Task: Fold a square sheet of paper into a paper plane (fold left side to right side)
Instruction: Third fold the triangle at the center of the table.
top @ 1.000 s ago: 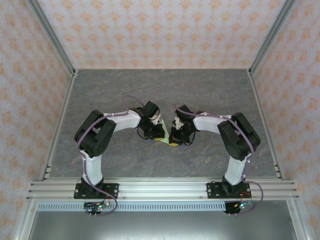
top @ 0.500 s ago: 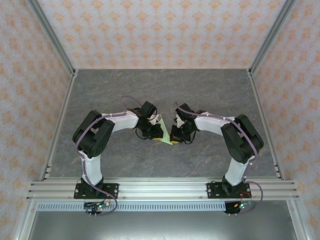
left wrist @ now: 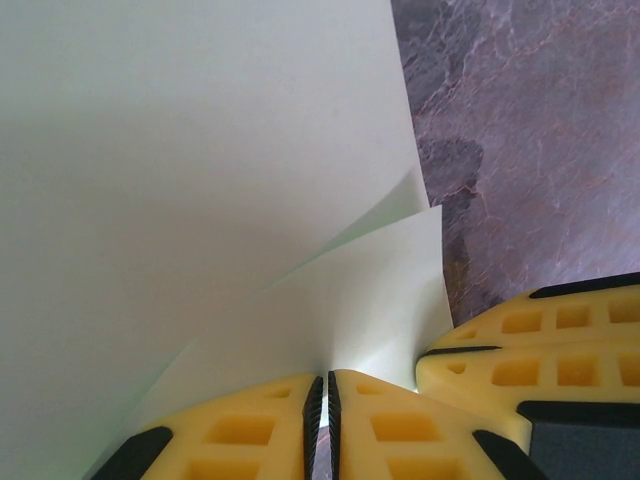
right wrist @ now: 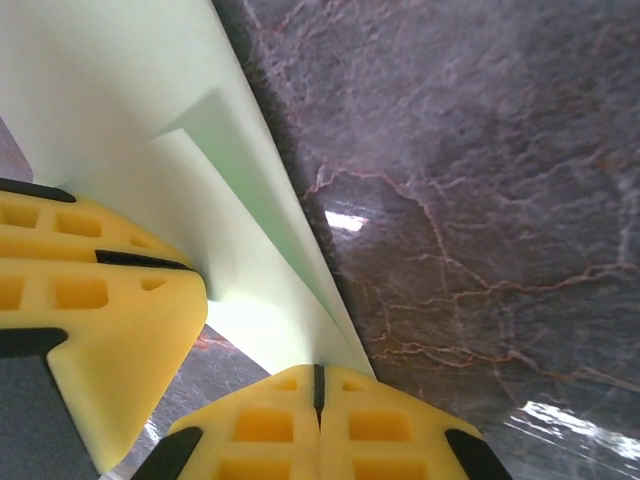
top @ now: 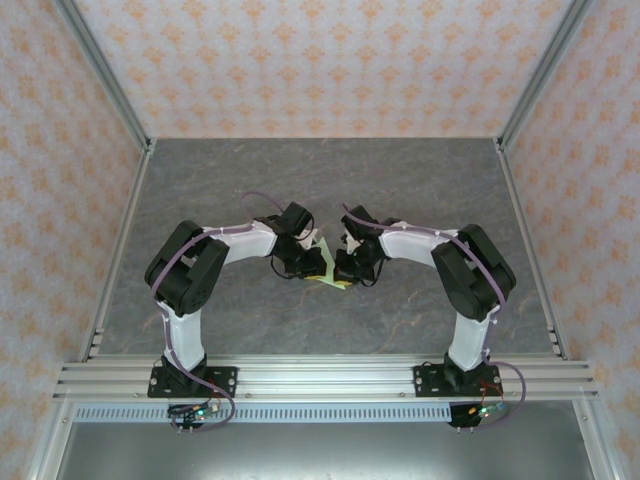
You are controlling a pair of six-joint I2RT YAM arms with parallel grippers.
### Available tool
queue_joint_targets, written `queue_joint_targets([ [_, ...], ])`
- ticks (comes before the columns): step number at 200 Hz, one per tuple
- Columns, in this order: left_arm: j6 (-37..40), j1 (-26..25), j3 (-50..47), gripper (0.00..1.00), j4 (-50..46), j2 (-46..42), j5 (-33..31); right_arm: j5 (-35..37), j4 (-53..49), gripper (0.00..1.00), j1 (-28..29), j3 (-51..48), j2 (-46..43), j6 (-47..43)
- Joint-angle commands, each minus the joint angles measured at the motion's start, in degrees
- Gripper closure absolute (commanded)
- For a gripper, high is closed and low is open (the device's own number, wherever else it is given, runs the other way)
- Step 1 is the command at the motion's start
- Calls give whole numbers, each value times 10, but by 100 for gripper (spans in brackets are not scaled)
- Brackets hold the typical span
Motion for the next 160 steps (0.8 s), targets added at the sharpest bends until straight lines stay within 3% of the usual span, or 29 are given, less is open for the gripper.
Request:
queue_joint_targets([
  [1,23,20,-9,85,-52,1,-73,59,-55,100,0,-7,24,-5],
  [101,100,95,-31,85,-101,-37,-116,97,-109,100,1,-24,29,-33],
  [160,85,104,-18,84,-106,-109,-71,96,-104,100,0,-15,24,-31],
])
